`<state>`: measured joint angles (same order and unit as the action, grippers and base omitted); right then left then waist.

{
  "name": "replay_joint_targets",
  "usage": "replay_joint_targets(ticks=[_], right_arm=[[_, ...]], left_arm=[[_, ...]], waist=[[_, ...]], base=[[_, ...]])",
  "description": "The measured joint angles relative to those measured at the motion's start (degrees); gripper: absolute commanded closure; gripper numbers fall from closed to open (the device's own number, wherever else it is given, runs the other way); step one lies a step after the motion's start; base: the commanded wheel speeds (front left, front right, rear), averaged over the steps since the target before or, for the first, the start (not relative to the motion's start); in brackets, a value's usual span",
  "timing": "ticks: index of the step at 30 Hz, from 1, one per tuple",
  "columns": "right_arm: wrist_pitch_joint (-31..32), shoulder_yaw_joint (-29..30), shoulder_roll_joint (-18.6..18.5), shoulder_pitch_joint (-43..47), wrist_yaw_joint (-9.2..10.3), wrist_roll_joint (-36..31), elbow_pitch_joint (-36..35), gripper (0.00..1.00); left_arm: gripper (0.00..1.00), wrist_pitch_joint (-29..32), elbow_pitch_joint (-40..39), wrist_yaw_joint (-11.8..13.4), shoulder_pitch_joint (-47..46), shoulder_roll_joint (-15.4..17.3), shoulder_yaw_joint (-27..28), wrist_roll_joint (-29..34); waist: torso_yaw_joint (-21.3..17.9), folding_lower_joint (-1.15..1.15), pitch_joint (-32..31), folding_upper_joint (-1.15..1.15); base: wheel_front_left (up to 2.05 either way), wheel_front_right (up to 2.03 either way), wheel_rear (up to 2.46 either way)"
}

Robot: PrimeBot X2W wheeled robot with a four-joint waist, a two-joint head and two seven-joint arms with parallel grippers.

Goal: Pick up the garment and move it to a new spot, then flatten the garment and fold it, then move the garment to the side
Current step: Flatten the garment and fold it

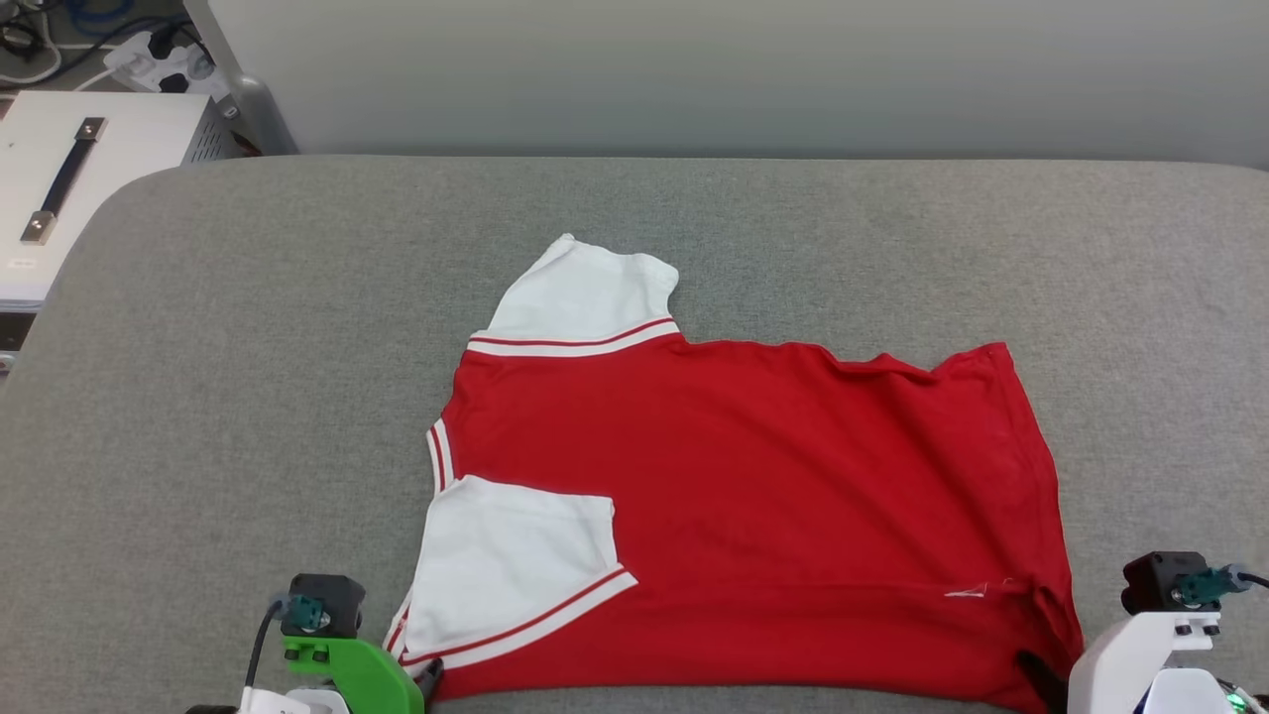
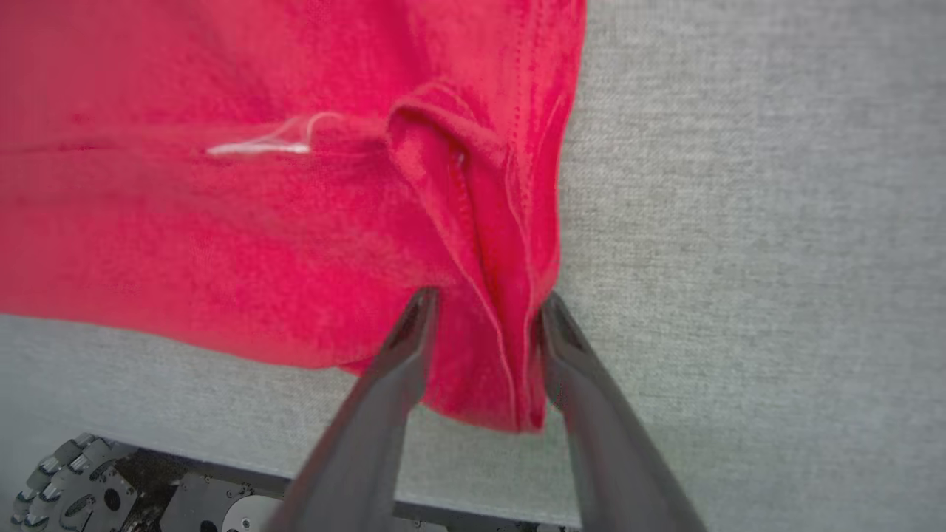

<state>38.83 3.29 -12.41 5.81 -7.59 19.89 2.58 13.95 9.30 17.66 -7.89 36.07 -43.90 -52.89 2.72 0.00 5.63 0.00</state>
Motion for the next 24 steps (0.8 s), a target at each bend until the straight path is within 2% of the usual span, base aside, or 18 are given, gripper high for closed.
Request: replay_joint_targets(ticks=[7,12,17,20,24], right_arm=[[-6.01,-0.16,-0.99,-0.61,0.04,0.46,-1.23,0.00],[-14.03,-0.56,-1.87,-1.72,0.04,0.99,-4.09,0.00],[-22.60,-0.87,-2.09,-1.92,0.04,0.88,-5.97,0.00],[-28.05,-0.98,-1.37,-1.92,0.04,0.43,-6.54,0.00],[-33.29,-0.97,1.15,-1.91,0.04,0.52,-7.05,0.00]], left_arm=[[0.00,-4.10,-0.41,0.07,-0.30,-0.12,0.76,1.14],[0.00,-11.71,-1.98,-0.46,-1.75,-0.54,3.02,2.93],[0.00,-19.57,-3.43,-2.80,-2.81,-1.57,3.79,5.36],[0.00,-25.48,-3.43,-2.88,-2.79,-2.72,5.48,6.65],[0.00,-28.31,-3.91,-3.18,-2.51,-3.79,8.55,8.89]], waist=[[0.11,0.00,-2.33,0.00],[0.04,0.00,-4.13,0.00],[-0.27,0.00,-5.15,0.00],[-0.57,0.00,-5.15,0.00],[-1.02,0.00,-4.75,0.00]], base=[[0.00,0.00,0.00],[0.00,0.00,0.00],[0.00,0.00,0.00],[0.00,0.00,0.00],[0.00,0.00,0.00]])
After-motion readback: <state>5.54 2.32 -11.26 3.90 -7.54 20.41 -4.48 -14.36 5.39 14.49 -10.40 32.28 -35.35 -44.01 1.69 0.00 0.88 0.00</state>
